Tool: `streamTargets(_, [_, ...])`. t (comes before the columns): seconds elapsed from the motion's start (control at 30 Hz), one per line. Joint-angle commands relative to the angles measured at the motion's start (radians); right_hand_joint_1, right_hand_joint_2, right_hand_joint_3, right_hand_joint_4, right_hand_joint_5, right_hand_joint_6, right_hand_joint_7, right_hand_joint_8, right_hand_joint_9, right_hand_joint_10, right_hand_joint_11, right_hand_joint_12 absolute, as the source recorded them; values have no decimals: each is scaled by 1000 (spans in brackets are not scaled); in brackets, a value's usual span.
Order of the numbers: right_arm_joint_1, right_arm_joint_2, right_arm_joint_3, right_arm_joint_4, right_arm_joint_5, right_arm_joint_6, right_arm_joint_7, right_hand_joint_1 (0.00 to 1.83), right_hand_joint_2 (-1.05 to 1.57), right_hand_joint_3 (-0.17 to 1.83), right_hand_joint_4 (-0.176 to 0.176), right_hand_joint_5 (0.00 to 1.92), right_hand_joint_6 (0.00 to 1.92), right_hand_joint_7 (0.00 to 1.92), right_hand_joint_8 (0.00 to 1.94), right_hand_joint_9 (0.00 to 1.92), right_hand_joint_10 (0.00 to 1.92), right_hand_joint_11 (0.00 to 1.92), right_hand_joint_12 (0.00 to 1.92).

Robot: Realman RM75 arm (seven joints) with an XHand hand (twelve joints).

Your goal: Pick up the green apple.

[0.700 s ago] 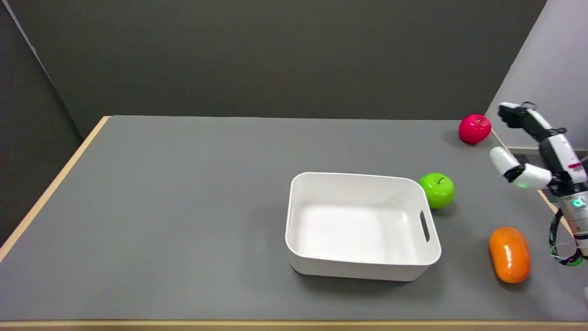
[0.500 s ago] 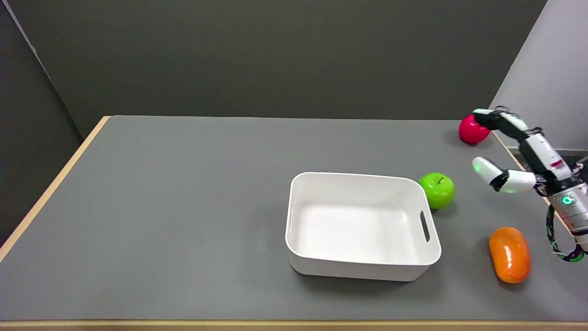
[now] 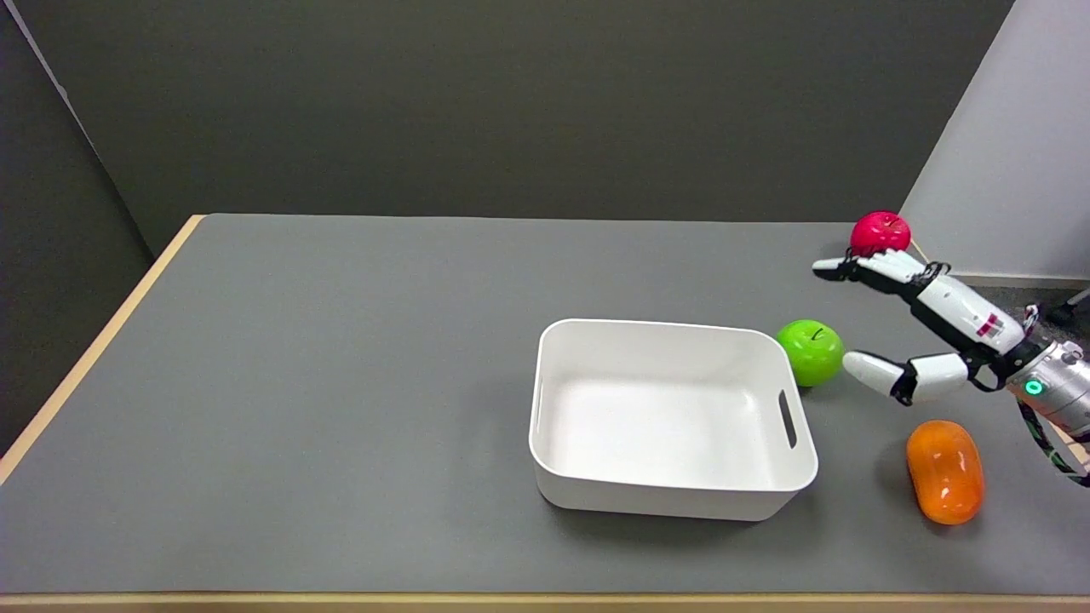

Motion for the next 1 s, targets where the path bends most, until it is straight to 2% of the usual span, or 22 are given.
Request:
streamTargets(0.03, [-43, 58, 91, 11, -196, -117, -75, 479, 573, 845, 29, 206, 413, 310, 375, 154, 751, 16, 1204])
streamTargets(0.13, [8, 69, 91, -12, -221, -157, -87, 475, 571, 847, 33, 197, 405, 299, 365, 149, 734, 11, 1197])
streamTargets(0.27, [69, 73, 91, -33, -277, -196, -94, 413, 528, 940, 39, 162, 457, 163, 367, 68, 653, -1, 1039])
streamTargets(0.37, [91, 71, 92, -30, -297, -233, -94, 458, 536, 857, 41, 171, 382, 127, 250, 22, 575, -1, 951])
streamTargets(0.43, [94, 67, 99, -27, -292, -263, -94, 452, 536, 857, 41, 164, 375, 113, 242, 10, 552, -1, 921])
streamTargets(0.5, [96, 60, 108, -26, -289, -267, -93, 531, 515, 949, 43, 103, 480, 37, 318, 0, 490, -1, 867])
streamTargets(0.6, [96, 52, 106, -27, -293, -266, -87, 439, 541, 851, 47, 154, 359, 81, 233, -1, 500, -1, 877])
streamTargets(0.77, [96, 25, 94, -36, -297, -292, -87, 435, 542, 855, 50, 155, 357, 88, 228, -1, 501, -1, 886])
streamTargets(0.87, [97, 20, 70, -29, -297, -297, -87, 517, 525, 954, 53, 104, 471, 45, 308, 1, 490, -1, 901])
streamTargets(0.93, [98, 18, 54, -21, -297, -301, -87, 446, 540, 879, 55, 150, 379, 89, 238, 5, 506, -1, 917])
streamTargets(1.0, [99, 18, 35, -13, -297, -302, -87, 437, 542, 869, 56, 157, 366, 101, 228, 8, 511, -1, 933])
